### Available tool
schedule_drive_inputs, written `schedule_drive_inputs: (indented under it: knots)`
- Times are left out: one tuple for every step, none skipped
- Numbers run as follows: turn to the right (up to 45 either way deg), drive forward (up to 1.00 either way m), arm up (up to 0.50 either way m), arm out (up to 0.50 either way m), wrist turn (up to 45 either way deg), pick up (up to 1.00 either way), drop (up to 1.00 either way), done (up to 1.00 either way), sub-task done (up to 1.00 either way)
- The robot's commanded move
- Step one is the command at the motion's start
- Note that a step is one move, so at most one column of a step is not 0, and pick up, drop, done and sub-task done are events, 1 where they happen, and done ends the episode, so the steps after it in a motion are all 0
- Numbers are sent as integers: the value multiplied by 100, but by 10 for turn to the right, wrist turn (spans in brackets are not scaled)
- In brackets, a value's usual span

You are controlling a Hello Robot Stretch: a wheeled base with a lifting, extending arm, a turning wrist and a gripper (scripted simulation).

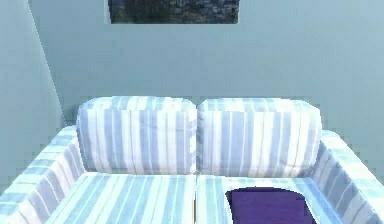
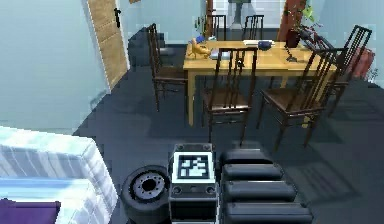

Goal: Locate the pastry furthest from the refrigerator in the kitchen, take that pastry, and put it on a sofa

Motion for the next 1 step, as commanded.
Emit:
schedule_drive_inputs:
  knots:
    - [0,25,0,0,0,0,0,0,0]
